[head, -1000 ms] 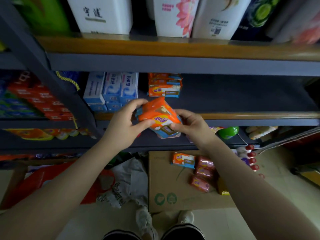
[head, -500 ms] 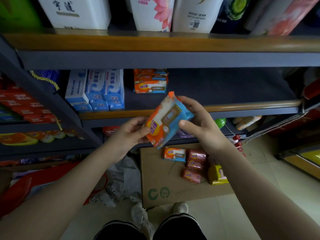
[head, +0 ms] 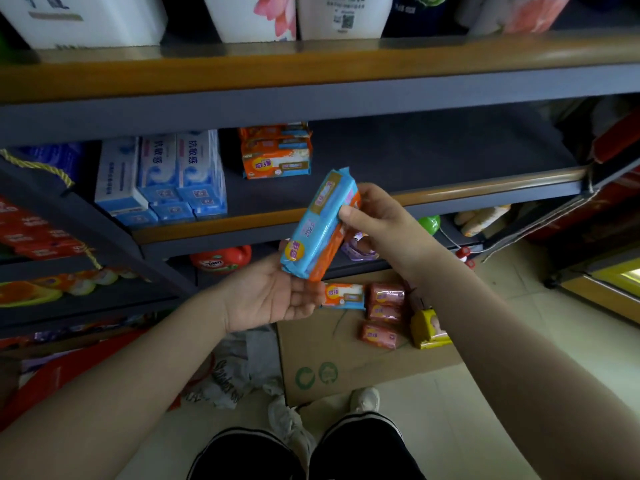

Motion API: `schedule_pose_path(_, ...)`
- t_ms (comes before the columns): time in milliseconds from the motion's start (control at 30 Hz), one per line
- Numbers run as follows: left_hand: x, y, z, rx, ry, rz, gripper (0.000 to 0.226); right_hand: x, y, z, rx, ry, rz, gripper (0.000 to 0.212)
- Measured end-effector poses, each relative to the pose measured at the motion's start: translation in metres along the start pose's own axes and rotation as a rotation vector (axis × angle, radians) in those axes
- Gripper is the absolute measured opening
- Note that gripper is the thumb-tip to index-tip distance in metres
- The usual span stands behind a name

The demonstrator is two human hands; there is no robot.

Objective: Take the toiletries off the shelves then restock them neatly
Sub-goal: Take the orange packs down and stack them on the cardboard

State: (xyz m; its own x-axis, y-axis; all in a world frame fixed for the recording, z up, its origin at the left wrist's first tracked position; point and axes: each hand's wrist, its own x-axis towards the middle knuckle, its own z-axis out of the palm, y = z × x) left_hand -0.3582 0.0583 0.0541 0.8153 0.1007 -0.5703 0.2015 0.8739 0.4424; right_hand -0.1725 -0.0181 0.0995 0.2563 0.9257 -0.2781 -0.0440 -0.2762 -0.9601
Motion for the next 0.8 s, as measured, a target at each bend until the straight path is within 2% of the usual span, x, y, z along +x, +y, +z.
schedule_pose_path(167,-0.007,0.005,0.005,-0.015,0.065,-0.063,0.073,0.006,0.014,0.007,-0.077,0.045,0.185,0.031)
schedule_pose_path(333,-0.009,0.004,-0.001,-0.006,0.143,-0.151,0.066,0.004,0.034,0.011,0.017,0.048,0.328,0.030)
schedule_pose_path(400,-0.005,0.001,-0.002,0.131,0.237,-0.115,0.052,0.005,0.044,0.006,0.105,0.031,0.365,0.043)
schedule_pose_path(433,-0.001,-0.002,-0.005,0.277,0.294,-0.063,0.046,0.005,0.049,0.002,0.125,0.012,0.375,0.051)
schedule_pose_path(467,0.003,-0.006,-0.006,0.460,0.344,0.002,0.044,0.004,0.055,-0.003,0.127,-0.025,0.364,0.053)
schedule_pose_path(500,0.008,-0.010,-0.008,0.646,0.381,0.077,0.047,0.003,0.062,-0.008,0.105,-0.073,0.325,0.046)
schedule_pose_path(567,0.019,-0.020,-0.012,0.934,0.438,0.201,0.064,0.000,0.077,-0.021,-0.077,-0.160,0.230,0.030)
schedule_pose_path(633,0.031,-0.029,-0.019,1.278,0.479,0.304,0.083,0.000,0.088,-0.030,-0.388,-0.266,0.157,0.057)
schedule_pose_path(700,0.045,-0.038,-0.024,1.560,0.467,0.370,0.090,0.005,0.103,-0.032,-0.764,-0.344,0.070,0.080)
schedule_pose_path(767,0.060,-0.047,-0.025,1.709,0.432,0.388,0.084,0.012,0.124,-0.030,-1.104,-0.396,-0.053,0.084)
schedule_pose_path(800,0.068,-0.051,-0.027,1.772,0.401,0.387,0.082,0.013,0.135,-0.028,-1.190,-0.411,-0.076,0.085)
